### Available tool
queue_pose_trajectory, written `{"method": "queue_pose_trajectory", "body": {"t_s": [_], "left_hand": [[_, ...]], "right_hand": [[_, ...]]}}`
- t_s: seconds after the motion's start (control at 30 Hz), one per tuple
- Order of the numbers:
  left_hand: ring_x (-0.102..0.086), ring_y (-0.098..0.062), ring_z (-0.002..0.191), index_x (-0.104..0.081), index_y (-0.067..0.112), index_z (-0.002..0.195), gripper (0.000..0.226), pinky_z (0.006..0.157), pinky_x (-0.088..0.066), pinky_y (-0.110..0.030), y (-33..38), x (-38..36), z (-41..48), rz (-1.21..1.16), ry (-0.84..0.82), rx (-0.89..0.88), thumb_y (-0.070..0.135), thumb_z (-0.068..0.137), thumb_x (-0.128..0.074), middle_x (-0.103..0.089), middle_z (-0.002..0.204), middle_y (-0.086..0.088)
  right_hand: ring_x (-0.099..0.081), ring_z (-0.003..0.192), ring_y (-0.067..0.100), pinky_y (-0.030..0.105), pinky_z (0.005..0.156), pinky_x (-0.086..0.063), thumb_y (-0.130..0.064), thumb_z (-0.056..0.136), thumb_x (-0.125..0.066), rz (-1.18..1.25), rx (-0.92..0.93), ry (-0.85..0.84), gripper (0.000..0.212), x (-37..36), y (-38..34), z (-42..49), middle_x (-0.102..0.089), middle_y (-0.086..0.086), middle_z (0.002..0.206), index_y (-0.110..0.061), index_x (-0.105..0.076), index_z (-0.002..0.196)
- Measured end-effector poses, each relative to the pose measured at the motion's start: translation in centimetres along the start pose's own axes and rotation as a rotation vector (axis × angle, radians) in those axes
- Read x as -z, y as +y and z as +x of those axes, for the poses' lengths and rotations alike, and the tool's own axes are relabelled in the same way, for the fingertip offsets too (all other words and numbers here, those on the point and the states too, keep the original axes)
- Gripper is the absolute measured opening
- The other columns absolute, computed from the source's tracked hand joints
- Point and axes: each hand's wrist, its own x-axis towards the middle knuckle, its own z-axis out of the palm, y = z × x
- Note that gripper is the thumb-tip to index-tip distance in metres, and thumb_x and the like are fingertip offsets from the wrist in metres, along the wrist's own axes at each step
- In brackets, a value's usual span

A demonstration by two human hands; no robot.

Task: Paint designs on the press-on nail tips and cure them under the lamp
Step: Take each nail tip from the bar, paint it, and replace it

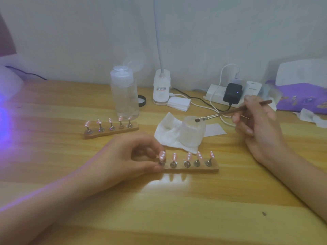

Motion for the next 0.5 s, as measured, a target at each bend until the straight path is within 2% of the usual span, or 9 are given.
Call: {"method": "queue_pose_trajectory", "body": {"t_s": [0.17, 0.33, 0.4, 0.5], "left_hand": [[-0.071, -0.006, 0.079, -0.075, 0.030, 0.076, 0.019, 0.075, -0.053, -0.019, -0.1, 0.0, 0.4, 0.003, -0.001, -0.002, 0.012, 0.080, -0.080, -0.076, 0.084, 0.006], [-0.068, -0.016, 0.086, -0.071, 0.030, 0.075, 0.012, 0.072, -0.053, -0.035, -0.5, -0.2, 0.2, 0.135, 0.035, -0.222, 0.022, 0.081, -0.078, -0.071, 0.088, 0.006], [-0.066, -0.017, 0.084, -0.069, 0.028, 0.076, 0.011, 0.069, -0.052, -0.031, -0.3, -0.3, 0.0, 0.224, 0.053, -0.338, 0.025, 0.085, -0.075, -0.068, 0.088, 0.006], [-0.066, -0.008, 0.089, -0.069, 0.026, 0.078, 0.012, 0.080, -0.049, -0.041, 0.3, -0.2, -0.1, 0.435, 0.156, -0.475, 0.033, 0.087, -0.072, -0.068, 0.091, 0.013]], "right_hand": [[-0.028, 0.034, 0.012, 0.017, 0.037, -0.026, -0.023, 0.104, -0.048, -0.175, 0.269, -0.074, 0.031, -1.1, -1.2, -0.5, -0.062, 0.005, 0.054, -0.024, -0.046, 0.073], [-0.029, 0.037, 0.011, 0.016, 0.038, -0.026, -0.031, 0.095, -0.057, -0.285, 0.265, -0.201, 0.026, -2.8, -1.8, -0.9, -0.059, 0.010, 0.052, -0.021, -0.049, 0.073], [-0.033, 0.036, 0.007, 0.013, 0.040, -0.028, -0.030, 0.094, -0.056, -0.322, 0.257, -0.235, 0.027, -3.4, -1.8, -1.1, -0.059, 0.009, 0.052, -0.017, -0.049, 0.073], [-0.037, 0.037, 0.005, 0.012, 0.041, -0.029, -0.029, 0.093, -0.058, -0.327, 0.241, -0.248, 0.027, -3.8, -1.8, -1.4, -0.059, 0.012, 0.052, -0.011, -0.049, 0.074]]}}
